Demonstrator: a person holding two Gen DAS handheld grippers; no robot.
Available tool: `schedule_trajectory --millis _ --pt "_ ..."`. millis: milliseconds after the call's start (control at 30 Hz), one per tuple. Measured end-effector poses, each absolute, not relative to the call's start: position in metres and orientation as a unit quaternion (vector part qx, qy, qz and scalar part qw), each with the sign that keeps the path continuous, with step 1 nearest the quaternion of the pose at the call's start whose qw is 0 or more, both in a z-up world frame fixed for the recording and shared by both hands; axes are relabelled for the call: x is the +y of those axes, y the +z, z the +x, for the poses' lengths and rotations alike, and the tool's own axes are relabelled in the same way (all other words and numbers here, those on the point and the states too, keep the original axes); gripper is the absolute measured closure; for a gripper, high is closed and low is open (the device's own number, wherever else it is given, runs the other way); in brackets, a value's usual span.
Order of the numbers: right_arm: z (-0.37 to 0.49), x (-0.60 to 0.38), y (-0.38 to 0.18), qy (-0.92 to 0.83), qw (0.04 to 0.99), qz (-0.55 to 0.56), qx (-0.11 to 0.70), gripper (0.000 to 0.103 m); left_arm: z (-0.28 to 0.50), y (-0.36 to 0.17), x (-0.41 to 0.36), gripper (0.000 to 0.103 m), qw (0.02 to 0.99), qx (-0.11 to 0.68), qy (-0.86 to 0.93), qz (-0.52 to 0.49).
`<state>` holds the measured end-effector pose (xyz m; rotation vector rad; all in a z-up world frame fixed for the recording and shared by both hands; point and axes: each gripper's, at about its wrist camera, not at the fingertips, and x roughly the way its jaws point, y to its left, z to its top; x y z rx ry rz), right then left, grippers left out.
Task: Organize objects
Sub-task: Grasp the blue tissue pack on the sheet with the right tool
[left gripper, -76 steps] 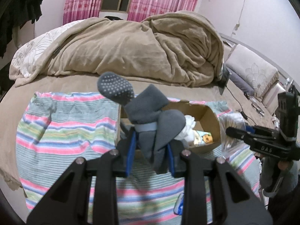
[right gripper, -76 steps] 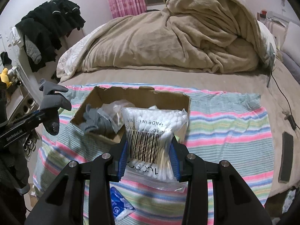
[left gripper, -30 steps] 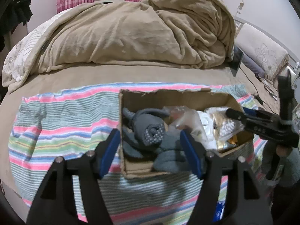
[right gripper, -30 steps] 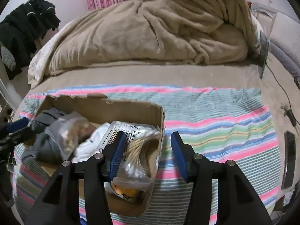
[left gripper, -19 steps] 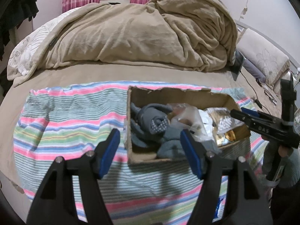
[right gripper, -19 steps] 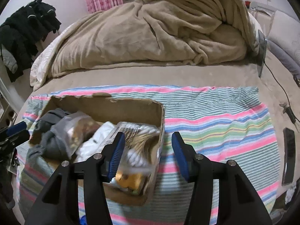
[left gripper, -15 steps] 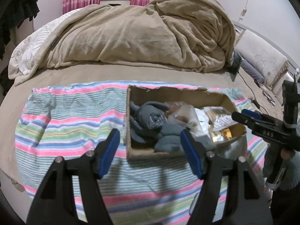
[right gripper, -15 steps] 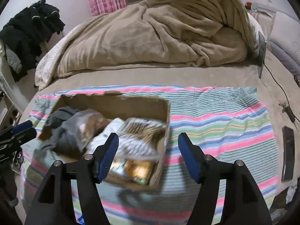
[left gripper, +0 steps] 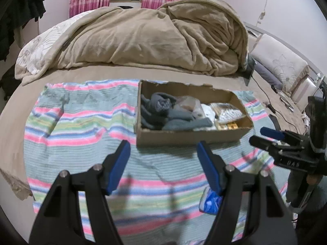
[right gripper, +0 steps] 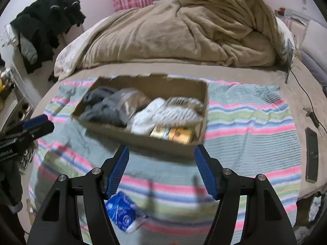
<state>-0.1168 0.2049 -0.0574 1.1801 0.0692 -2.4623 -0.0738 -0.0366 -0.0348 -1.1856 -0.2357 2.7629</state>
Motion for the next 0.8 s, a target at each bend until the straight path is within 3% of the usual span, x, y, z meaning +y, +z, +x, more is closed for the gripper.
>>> schedule_trajectory --millis 67,267,367,800 --pt "-0.111 0.203 -0.061 -0.880 0.207 0.427 0.026 0.027 -0.068 -0.038 -0.037 0.034 0.063 -0.080 0.912 -0.397" --pt "-0.089 0.192 -0.079 -0.864 0.227 0.448 0.042 0.026 -0.044 -0.051 -0.036 0.034 0.065 -0.086 0.906 -0.410" --pt "-0.078 0.183 -0.092 -0.855 0.244 0.455 0.058 0.019 -0.035 -0.058 -0.036 0.034 0.067 -0.092 0.902 -0.417" --pt "-0.055 0.148 -0.142 -0.814 0.288 0.487 0.129 0.019 -0.019 -0.093 -0.026 0.034 0.069 -0.100 0.880 -0.459"
